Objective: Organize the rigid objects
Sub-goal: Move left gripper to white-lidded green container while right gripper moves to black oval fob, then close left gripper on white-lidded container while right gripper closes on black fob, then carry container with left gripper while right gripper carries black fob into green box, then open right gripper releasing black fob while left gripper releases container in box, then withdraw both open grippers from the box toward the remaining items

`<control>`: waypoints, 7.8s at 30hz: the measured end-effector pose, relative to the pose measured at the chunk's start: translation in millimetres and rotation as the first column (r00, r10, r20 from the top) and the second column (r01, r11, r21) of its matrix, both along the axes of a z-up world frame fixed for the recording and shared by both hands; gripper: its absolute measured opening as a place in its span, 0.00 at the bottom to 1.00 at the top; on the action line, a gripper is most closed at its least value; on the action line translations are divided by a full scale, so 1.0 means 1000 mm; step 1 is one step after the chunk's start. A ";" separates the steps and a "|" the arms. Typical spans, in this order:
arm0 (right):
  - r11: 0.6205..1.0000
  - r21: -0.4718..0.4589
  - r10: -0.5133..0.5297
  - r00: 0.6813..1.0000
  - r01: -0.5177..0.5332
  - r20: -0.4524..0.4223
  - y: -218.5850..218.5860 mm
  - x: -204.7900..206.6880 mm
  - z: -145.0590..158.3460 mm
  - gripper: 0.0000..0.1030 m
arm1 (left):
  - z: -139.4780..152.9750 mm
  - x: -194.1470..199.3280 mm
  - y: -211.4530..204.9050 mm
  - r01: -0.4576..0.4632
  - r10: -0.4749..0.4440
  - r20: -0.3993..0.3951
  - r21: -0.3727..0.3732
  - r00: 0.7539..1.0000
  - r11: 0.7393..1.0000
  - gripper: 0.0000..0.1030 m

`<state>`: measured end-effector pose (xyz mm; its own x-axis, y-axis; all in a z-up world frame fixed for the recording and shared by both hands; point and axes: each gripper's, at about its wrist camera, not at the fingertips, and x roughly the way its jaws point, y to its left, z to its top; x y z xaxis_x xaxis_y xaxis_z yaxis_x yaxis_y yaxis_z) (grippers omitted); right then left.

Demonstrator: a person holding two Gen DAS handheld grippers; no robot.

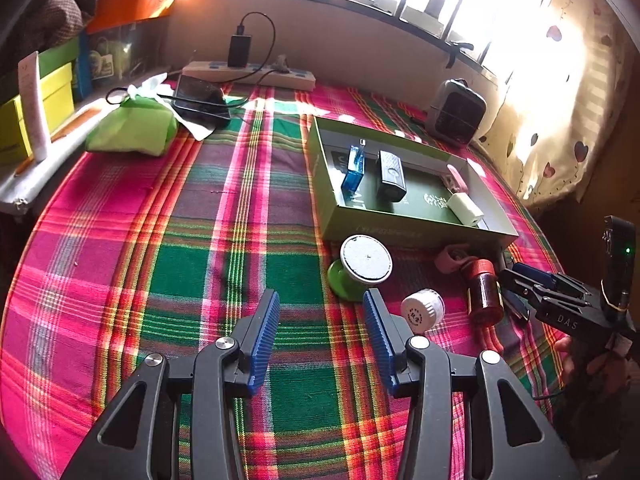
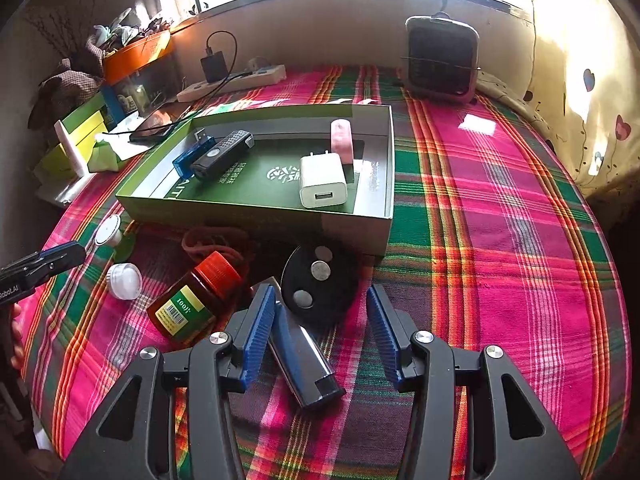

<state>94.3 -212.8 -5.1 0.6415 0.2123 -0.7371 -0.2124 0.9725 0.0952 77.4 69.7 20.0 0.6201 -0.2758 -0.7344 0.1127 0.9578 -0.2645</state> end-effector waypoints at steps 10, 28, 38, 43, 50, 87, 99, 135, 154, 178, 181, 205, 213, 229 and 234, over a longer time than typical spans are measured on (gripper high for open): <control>0.999 -0.028 -0.036 0.999 0.036 0.003 0.005 0.010 0.000 0.62 | 0.000 0.017 -0.014 0.046 -0.046 -0.010 -0.035 0.999 0.998 0.47; 0.994 -0.034 -0.105 0.994 0.105 -0.012 -0.009 0.017 -0.003 0.57 | -0.013 0.047 -0.038 0.059 -0.057 -0.055 0.033 0.997 0.998 0.47; 0.993 -0.012 -0.117 0.993 0.117 -0.008 -0.015 0.017 -0.002 0.39 | -0.014 0.051 -0.040 0.033 -0.030 -0.050 0.066 0.998 0.997 0.44; 0.993 0.001 -0.117 0.993 0.117 -0.009 -0.017 0.015 -0.002 0.39 | -0.014 0.050 -0.036 0.012 -0.008 -0.050 0.076 0.999 0.997 0.34; 0.993 0.008 -0.115 0.993 0.115 -0.009 -0.018 0.014 -0.002 0.39 | -0.013 0.047 -0.033 -0.011 0.014 -0.042 0.069 0.999 0.998 0.32; 0.997 0.035 -0.066 0.995 0.063 0.074 -0.013 0.007 0.030 0.39 | 0.025 0.044 -0.043 0.013 -0.016 0.038 0.073 0.999 0.997 0.32; 1.000 0.026 0.012 0.995 -0.014 0.096 0.001 0.044 0.053 0.39 | 0.028 0.075 -0.053 0.039 -0.042 0.039 0.065 0.998 0.997 0.32; 0.987 -0.063 0.146 0.989 -0.146 -0.009 0.051 0.152 0.018 0.39 | 0.001 0.122 -0.070 0.074 -0.072 -0.027 0.113 0.997 0.991 0.32; 0.985 -0.090 0.146 0.989 -0.147 -0.013 0.052 0.155 0.013 0.39 | -0.002 0.122 -0.075 0.088 -0.085 -0.029 0.128 0.996 0.988 0.32; 0.989 -0.077 0.127 0.992 -0.127 -0.008 0.050 0.151 0.015 0.45 | -0.005 0.119 -0.078 0.088 -0.084 -0.032 0.149 0.996 0.985 0.32; 0.989 -0.075 0.130 0.992 -0.129 -0.003 0.050 0.149 0.016 0.46 | -0.004 0.118 -0.078 0.082 -0.079 -0.030 0.151 0.996 0.985 0.33; 0.991 -0.049 0.126 0.989 -0.122 0.075 0.045 0.099 0.040 0.47 | 0.025 0.079 -0.079 0.072 -0.079 0.041 0.152 0.996 0.986 0.37; 0.993 -0.038 0.113 0.988 -0.110 0.104 0.037 0.072 0.049 0.47 | 0.035 0.059 -0.073 0.067 -0.077 0.065 0.138 0.995 0.988 0.38; 0.998 0.013 0.060 0.995 -0.062 0.081 0.017 0.011 0.032 0.47 | 0.013 0.025 -0.061 0.112 -0.113 0.020 0.064 0.993 0.992 0.38; 0.998 0.030 0.058 0.996 -0.060 0.061 0.021 0.004 0.025 0.47 | 0.005 0.017 -0.069 0.161 -0.162 0.004 0.061 0.987 0.985 0.42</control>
<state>98.6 -192.2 19.7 0.6701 0.2738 -0.6899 -0.2756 0.9548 0.1111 94.1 0.8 24.7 0.5776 -0.3279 -0.7476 0.2691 0.9411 -0.2048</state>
